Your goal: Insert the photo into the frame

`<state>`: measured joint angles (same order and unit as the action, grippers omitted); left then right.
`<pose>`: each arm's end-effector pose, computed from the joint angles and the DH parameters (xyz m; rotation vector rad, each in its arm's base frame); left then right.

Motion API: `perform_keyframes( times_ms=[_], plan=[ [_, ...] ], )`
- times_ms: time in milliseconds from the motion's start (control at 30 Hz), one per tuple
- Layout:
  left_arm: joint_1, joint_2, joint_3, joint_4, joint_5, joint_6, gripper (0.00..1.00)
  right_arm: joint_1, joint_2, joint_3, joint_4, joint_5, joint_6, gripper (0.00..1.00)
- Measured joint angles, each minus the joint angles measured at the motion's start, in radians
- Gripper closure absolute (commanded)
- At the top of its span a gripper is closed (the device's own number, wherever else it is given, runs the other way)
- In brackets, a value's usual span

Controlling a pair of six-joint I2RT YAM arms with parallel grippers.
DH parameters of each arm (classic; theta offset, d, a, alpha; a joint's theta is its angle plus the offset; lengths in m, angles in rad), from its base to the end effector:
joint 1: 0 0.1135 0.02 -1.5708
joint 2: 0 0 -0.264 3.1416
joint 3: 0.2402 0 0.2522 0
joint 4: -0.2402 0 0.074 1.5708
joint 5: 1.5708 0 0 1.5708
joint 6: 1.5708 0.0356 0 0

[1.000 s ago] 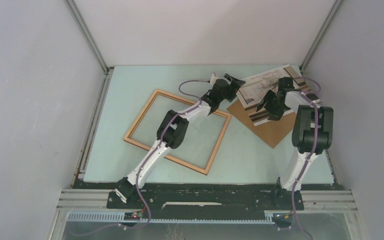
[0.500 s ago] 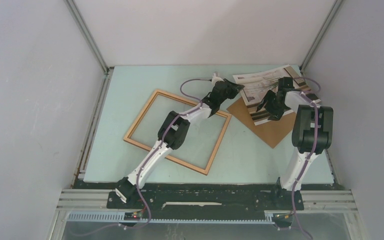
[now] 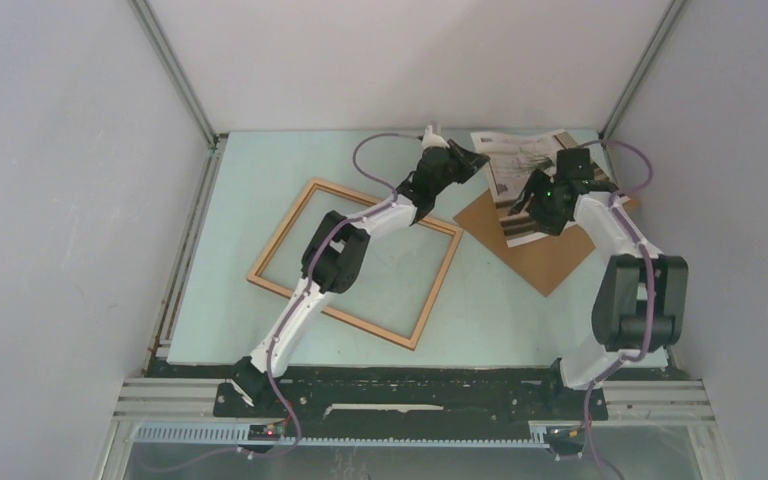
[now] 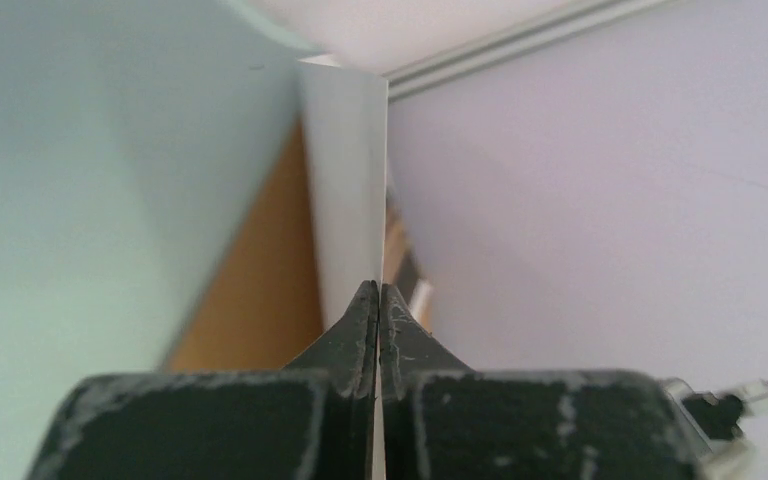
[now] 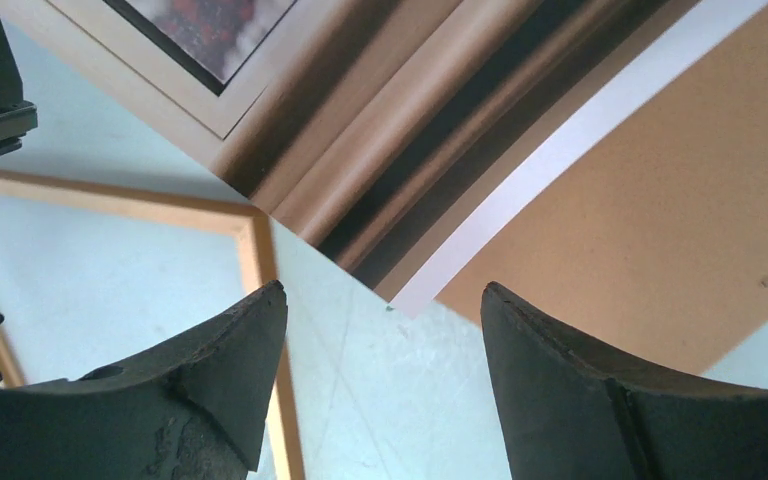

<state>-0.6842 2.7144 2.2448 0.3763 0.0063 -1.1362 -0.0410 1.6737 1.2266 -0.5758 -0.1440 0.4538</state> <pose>0.4764 -0.3889 0.1553 -0.4117 1.8144 -1.3416 0.3508 -0.0093 0.2311 0.5889 2.5478 0.3351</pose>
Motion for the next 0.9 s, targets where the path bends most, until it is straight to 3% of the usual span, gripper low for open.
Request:
perform_keyframes(
  times_ms=[233, 400, 667, 900],
  plan=[
    [0.025, -0.196, -0.169, 0.215, 0.129, -0.101, 1.00, -0.009, -0.270, -0.027, -0.045, 0.001, -0.004, 0.20],
    [0.051, -0.398, -0.438, 0.248, 0.170, -0.097, 1.00, -0.029, -0.384, -0.073, -0.071, -0.012, -0.006, 0.20],
    [0.128, -0.859, -0.779, -0.013, 0.252, 0.079, 1.00, -0.050, -0.461, -0.116, -0.165, 0.003, -0.049, 0.19],
    [0.317, -1.282, -0.837, -0.418, 0.290, 0.328, 1.00, -0.055, -0.529, -0.121, -0.192, -0.013, -0.066, 0.19]
  ],
)
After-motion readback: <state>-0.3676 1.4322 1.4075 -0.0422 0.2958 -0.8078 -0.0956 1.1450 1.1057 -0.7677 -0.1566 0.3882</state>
